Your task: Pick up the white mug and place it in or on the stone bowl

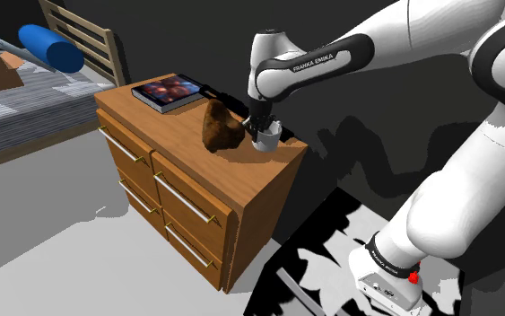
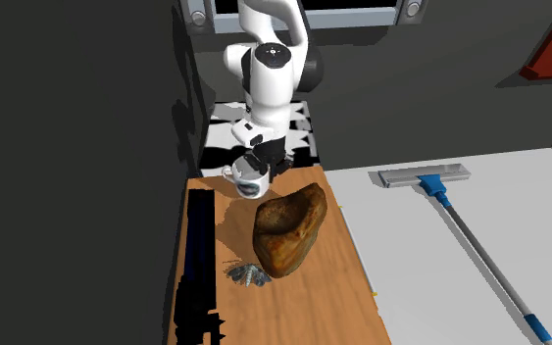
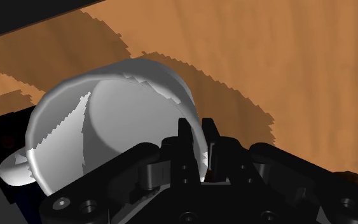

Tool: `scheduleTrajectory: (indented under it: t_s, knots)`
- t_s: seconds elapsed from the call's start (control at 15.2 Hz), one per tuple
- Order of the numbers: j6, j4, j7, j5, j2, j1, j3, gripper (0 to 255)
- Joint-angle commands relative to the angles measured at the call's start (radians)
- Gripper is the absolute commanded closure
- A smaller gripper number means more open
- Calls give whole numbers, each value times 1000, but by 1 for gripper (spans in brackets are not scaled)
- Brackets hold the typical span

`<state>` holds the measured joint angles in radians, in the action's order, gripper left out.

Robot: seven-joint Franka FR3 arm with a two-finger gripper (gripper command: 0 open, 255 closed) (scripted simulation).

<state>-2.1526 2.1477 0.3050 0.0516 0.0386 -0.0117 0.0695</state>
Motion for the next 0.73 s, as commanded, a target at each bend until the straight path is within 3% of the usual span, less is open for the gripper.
scheduleTrajectory:
  t_s: [0.0,0.66]
  knots:
    - [31,-15,-3,-2,-16,1,0,255]
    - [161,-96,-12,-9,-65,0,0,255]
